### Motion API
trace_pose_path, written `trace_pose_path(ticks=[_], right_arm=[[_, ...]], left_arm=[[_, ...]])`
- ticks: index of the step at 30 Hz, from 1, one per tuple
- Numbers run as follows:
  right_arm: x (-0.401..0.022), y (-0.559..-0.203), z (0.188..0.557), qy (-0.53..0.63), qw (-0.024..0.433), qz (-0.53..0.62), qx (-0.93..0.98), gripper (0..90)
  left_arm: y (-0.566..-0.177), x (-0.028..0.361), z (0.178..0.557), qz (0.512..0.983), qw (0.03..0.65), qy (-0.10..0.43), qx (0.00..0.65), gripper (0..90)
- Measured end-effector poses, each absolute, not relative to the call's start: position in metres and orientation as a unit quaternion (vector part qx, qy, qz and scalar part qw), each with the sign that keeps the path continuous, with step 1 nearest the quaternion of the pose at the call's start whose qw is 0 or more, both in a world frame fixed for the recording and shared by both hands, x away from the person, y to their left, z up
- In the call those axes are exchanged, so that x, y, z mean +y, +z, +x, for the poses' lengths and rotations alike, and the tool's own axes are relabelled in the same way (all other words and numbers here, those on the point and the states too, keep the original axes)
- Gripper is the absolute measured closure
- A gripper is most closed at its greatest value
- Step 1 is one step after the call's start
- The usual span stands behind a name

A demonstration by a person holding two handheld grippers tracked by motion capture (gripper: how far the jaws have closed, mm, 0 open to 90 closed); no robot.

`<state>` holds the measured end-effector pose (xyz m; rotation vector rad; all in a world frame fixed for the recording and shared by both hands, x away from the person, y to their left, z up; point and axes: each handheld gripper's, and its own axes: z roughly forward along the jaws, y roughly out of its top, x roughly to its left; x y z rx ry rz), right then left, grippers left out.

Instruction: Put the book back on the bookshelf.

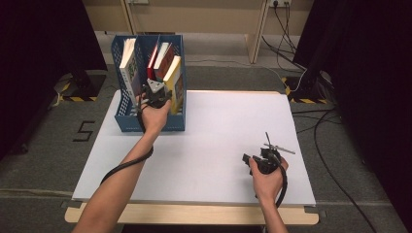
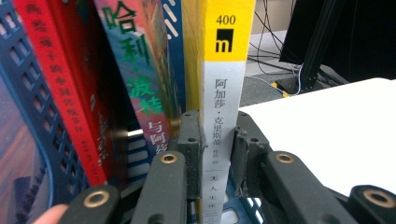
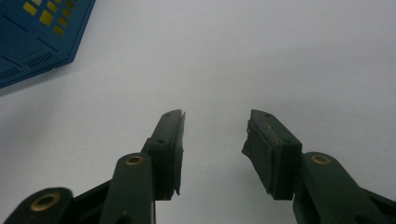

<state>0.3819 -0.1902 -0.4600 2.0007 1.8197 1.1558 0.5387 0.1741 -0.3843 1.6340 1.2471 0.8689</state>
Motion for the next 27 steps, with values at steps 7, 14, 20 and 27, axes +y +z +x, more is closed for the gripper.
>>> trace_pose_path(ticks=[7,14,20,27], right_arm=[[-0.192,-0.46,0.382,0.391,0.103,0.674,0.618,55.9],[-0.192,-0.46,0.382,0.39,0.103,0.674,0.618,55.9],[-0.192,-0.461,0.382,0.387,0.107,0.673,0.621,55.8],[-0.19,-0.46,0.382,0.39,0.103,0.675,0.618,55.9]], left_arm=[[-0.383,0.172,0.551,0.655,0.433,0.353,0.509,75.3],[-0.382,0.173,0.561,0.652,0.429,0.351,0.517,75.3],[-0.381,0.175,0.564,0.655,0.427,0.35,0.516,75.0],[-0.381,0.176,0.564,0.657,0.428,0.349,0.514,74.3]])
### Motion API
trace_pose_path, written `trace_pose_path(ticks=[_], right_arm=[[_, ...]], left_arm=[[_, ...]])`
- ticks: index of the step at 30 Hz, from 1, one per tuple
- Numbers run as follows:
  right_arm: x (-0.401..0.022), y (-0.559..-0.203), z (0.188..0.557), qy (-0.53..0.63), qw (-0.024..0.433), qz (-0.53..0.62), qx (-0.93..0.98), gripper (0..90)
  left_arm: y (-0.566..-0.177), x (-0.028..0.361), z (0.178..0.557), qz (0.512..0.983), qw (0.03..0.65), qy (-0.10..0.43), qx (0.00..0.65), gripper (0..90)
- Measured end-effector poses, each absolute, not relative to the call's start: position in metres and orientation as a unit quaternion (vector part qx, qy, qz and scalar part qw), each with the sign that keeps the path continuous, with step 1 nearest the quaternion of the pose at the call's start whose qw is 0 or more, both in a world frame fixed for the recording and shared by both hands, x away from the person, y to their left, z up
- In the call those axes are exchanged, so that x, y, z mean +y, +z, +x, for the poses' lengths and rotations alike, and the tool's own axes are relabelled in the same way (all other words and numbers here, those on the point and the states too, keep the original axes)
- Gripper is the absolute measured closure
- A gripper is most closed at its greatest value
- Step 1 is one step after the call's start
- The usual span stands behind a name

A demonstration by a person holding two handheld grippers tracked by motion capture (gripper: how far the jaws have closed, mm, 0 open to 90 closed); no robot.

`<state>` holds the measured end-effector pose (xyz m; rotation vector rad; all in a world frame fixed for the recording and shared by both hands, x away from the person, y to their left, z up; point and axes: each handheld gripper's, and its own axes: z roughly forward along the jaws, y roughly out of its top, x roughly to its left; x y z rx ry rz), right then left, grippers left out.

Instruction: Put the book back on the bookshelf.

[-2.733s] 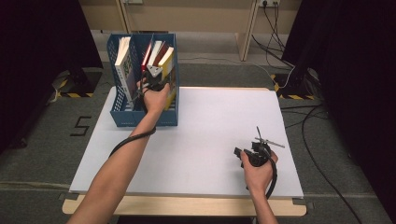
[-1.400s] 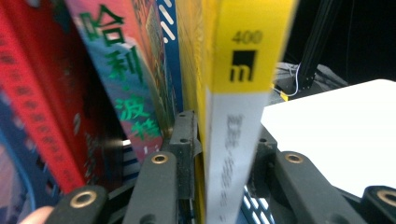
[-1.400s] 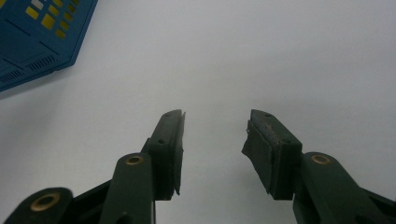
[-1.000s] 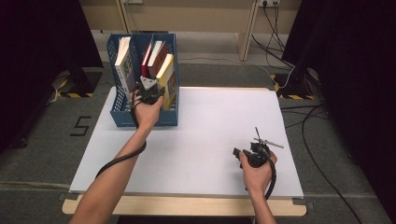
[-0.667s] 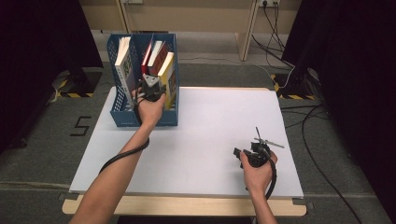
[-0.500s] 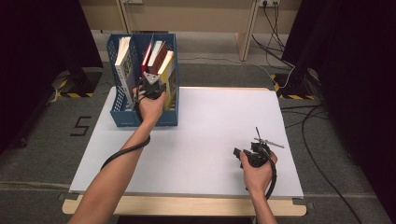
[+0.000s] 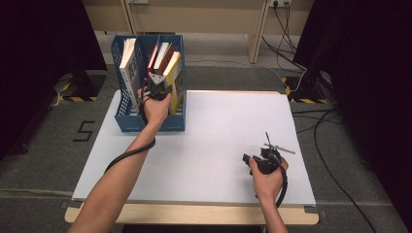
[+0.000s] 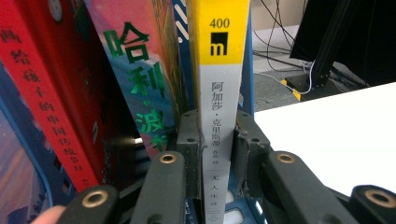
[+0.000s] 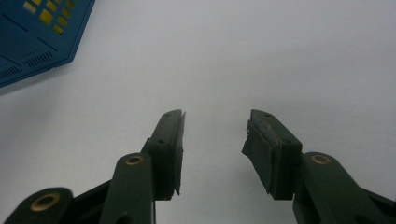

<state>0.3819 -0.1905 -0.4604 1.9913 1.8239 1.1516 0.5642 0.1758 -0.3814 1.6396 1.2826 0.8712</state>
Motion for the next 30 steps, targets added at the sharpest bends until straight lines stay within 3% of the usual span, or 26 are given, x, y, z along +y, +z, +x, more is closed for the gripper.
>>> trace_pose_path(ticks=[12,30], right_arm=[[-0.191,-0.46,0.382,0.391,0.105,0.674,0.619,55.8],[-0.188,-0.457,0.379,0.39,0.106,0.674,0.618,55.7]], left_arm=[[-0.379,0.18,0.552,0.658,0.44,0.346,0.504,72.0],[-0.368,0.194,0.513,0.667,0.459,0.336,0.481,59.9]])
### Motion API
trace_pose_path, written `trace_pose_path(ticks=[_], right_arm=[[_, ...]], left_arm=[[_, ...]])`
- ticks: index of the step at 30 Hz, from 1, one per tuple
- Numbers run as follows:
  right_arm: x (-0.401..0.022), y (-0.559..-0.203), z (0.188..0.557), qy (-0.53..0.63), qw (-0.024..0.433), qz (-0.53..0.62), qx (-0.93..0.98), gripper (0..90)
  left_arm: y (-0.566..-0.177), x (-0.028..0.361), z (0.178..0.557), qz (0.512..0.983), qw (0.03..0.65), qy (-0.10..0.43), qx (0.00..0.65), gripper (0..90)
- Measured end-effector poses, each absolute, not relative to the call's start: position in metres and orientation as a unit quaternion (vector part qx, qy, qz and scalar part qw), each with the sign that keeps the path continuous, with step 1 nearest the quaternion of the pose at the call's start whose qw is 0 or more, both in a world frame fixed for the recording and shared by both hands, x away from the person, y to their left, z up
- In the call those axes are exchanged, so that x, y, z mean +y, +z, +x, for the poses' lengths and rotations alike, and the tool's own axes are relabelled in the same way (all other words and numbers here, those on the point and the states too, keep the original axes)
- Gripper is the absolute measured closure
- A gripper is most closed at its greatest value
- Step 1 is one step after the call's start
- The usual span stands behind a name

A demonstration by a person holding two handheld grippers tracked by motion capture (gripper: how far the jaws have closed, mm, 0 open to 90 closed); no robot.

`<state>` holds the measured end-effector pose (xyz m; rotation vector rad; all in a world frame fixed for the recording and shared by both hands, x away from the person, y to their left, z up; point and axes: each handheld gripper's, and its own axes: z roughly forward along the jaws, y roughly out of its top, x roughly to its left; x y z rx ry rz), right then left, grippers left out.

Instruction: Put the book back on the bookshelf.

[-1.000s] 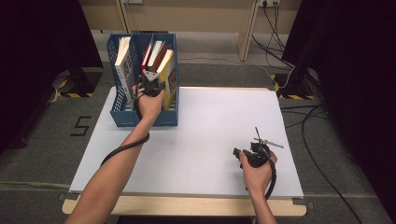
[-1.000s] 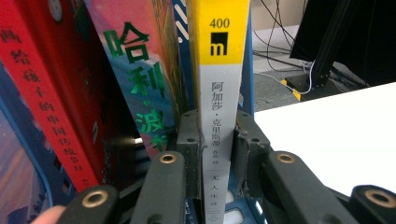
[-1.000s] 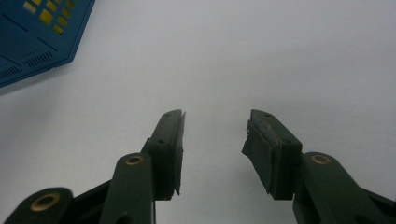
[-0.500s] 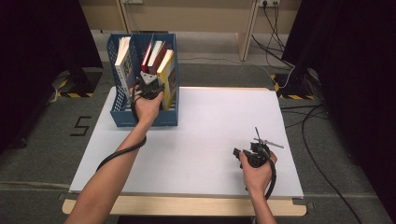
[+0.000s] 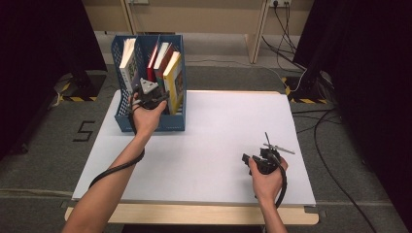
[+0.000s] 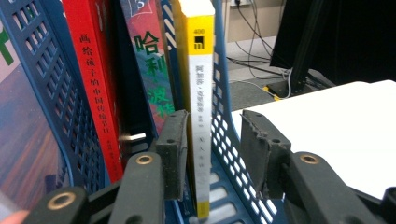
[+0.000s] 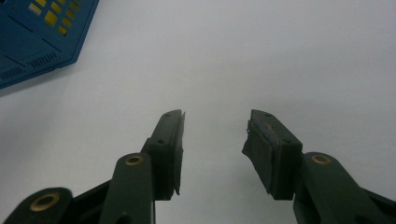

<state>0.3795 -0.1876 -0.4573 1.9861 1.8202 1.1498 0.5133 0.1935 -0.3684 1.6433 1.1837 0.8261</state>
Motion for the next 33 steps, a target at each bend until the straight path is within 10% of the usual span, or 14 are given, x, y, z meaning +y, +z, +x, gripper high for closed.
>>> trace_pose_path(ticks=[33], right_arm=[[-0.185,-0.46,0.379,0.386,0.108,0.674,0.621,55.1]], left_arm=[[-0.394,0.24,0.446,0.683,0.464,0.303,0.476,49.9]])
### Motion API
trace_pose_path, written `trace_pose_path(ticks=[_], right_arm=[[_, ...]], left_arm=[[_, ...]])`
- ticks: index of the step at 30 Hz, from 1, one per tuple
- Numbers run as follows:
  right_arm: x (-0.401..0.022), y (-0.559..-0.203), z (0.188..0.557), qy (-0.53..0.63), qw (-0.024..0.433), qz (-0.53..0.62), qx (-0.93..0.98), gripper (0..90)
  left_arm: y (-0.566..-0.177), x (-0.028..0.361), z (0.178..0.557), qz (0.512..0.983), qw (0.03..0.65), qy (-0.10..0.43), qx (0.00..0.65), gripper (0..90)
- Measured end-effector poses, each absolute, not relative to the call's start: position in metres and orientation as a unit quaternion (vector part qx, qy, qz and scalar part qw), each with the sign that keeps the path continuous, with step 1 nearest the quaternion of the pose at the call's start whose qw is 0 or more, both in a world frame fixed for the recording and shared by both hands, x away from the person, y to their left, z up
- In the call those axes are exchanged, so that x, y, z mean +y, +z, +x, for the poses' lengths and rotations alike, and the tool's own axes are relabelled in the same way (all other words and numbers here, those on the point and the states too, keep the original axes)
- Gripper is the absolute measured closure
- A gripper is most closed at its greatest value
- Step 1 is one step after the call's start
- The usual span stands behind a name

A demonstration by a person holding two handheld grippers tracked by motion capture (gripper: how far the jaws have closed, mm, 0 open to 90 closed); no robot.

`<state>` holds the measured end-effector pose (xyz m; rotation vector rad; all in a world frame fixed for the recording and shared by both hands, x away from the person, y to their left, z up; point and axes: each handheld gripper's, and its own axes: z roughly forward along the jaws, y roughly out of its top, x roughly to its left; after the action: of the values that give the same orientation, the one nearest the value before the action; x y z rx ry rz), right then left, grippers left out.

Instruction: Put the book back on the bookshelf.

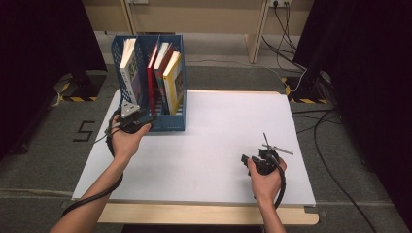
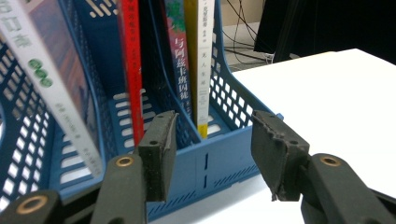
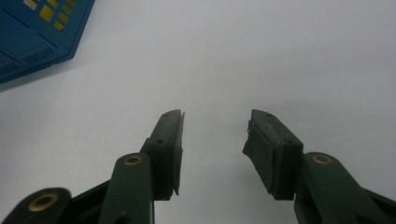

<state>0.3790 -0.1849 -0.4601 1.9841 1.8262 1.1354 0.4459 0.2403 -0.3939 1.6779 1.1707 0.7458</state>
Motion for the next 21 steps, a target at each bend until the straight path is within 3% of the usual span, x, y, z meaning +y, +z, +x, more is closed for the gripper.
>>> trace_pose_path(ticks=[21], right_arm=[[-0.185,-0.462,0.379,0.385,0.114,0.67,0.624,54.5]], left_arm=[[-0.421,0.267,0.408,0.689,0.463,0.294,0.474,47.7]])
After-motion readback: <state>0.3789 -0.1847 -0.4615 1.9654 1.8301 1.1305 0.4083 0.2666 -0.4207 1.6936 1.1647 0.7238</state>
